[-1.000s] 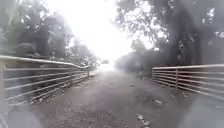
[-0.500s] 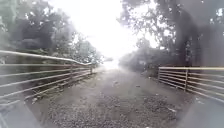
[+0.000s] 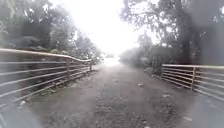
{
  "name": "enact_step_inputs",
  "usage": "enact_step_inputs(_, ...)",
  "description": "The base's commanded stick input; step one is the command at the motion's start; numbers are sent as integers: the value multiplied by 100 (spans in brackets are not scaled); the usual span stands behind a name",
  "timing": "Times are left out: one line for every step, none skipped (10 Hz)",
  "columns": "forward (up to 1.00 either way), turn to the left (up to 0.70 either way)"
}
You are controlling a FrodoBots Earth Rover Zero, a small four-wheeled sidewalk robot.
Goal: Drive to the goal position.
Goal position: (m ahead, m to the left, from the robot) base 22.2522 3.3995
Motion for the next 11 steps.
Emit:
enact_step_inputs(70, -35)
enact_step_inputs(70, -35)
enact_step_inputs(70, -35)
enact_step_inputs(70, -35)
enact_step_inputs(70, -35)
enact_step_inputs(70, -35)
enact_step_inputs(70, -35)
enact_step_inputs(70, -31)
enact_step_inputs(70, -20)
enact_step_inputs(70, -9)
enact_step_inputs(70, 0)
